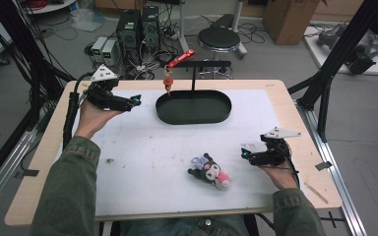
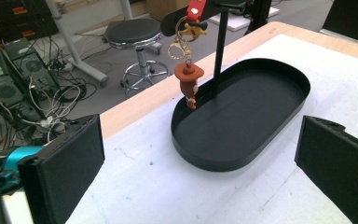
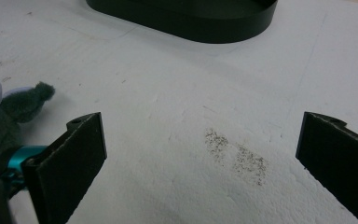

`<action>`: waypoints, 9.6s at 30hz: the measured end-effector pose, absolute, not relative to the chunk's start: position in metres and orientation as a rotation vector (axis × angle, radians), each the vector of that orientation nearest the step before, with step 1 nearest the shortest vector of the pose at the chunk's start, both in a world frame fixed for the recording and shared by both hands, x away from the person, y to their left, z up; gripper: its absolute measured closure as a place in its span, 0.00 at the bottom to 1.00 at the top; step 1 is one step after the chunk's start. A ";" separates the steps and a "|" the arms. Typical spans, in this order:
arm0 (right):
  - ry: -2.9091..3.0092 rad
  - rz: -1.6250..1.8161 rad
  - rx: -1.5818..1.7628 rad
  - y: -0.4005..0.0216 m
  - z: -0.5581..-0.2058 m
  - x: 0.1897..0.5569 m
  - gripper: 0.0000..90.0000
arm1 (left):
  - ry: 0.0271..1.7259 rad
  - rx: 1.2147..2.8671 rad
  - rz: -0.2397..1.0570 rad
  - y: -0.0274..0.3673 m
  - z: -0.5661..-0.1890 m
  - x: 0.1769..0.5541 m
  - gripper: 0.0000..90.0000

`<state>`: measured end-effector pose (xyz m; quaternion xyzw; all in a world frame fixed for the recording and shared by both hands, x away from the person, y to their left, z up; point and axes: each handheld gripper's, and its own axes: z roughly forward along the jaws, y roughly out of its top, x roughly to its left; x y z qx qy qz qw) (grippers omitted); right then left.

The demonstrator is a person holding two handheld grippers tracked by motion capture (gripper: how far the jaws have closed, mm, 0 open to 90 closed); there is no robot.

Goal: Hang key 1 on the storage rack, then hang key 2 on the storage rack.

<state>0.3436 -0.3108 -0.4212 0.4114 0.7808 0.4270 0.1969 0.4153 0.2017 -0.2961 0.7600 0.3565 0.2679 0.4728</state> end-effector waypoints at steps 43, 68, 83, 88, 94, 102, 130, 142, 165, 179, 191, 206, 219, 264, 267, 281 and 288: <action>2.198 1.181 1.164 -0.308 -0.424 0.342 0.01 | 0.948 1.796 0.714 0.277 -0.356 0.330 0.02; 2.219 1.253 1.120 -0.295 -0.410 0.336 0.01 | 1.036 1.812 0.692 0.295 -0.411 0.267 0.02; 2.294 1.248 1.041 -0.274 -0.399 0.331 0.01 | 1.102 1.750 0.678 0.301 -0.410 0.254 0.02; 2.358 1.230 0.975 -0.257 -0.394 0.326 0.01 | 1.116 1.747 0.696 0.305 -0.414 0.254 0.02; 2.479 1.168 0.889 -0.231 -0.394 0.318 0.01 | 1.128 1.750 0.699 0.310 -0.419 0.257 0.02; 2.600 1.072 0.789 -0.199 -0.398 0.308 0.01 | 1.130 1.753 0.693 0.310 -0.420 0.258 0.02; 2.757 0.730 0.758 -0.172 -0.423 0.303 0.07 | 1.114 1.784 0.665 0.310 -0.423 0.261 0.02; 2.807 0.749 0.748 -0.176 -0.417 0.304 0.44 | 1.107 1.776 0.649 0.310 -0.423 0.261 0.02; 2.812 0.921 0.826 -0.186 -0.401 0.309 0.47 | 1.108 1.773 0.616 0.309 -0.425 0.262 0.02; 2.737 0.978 0.901 -0.202 -0.359 0.331 0.47 | 1.066 1.779 0.604 0.302 -0.422 0.264 0.02; 2.680 1.067 0.879 -0.204 -0.324 0.357 0.47 | 1.065 1.794 0.605 0.301 -0.424 0.265 0.02; 2.616 1.161 0.936 -0.192 -0.288 0.407 0.47 | 1.080 1.768 0.625 0.303 -0.422 0.264 0.02; 2.561 1.228 1.027 -0.180 -0.281 0.438 0.47 | 1.079 1.772 0.597 0.302 -0.422 0.266 0.02; 2.408 1.194 1.072 -0.132 -0.253 0.522 0.46 | 1.104 1.774 0.545 0.310 -0.425 0.273 0.02; 2.410 1.182 1.074 -0.128 -0.253 0.526 0.46 | 1.104 1.770 0.546 0.309 -0.425 0.273 0.02; 2.343 1.106 1.218 -0.119 -0.258 0.541 0.44 | 1.098 1.763 0.558 0.311 -0.425 0.273 0.02; 2.329 1.093 1.341 -0.122 -0.265 0.547 0.30 | 1.089 1.737 0.562 0.312 -0.421 0.273 0.02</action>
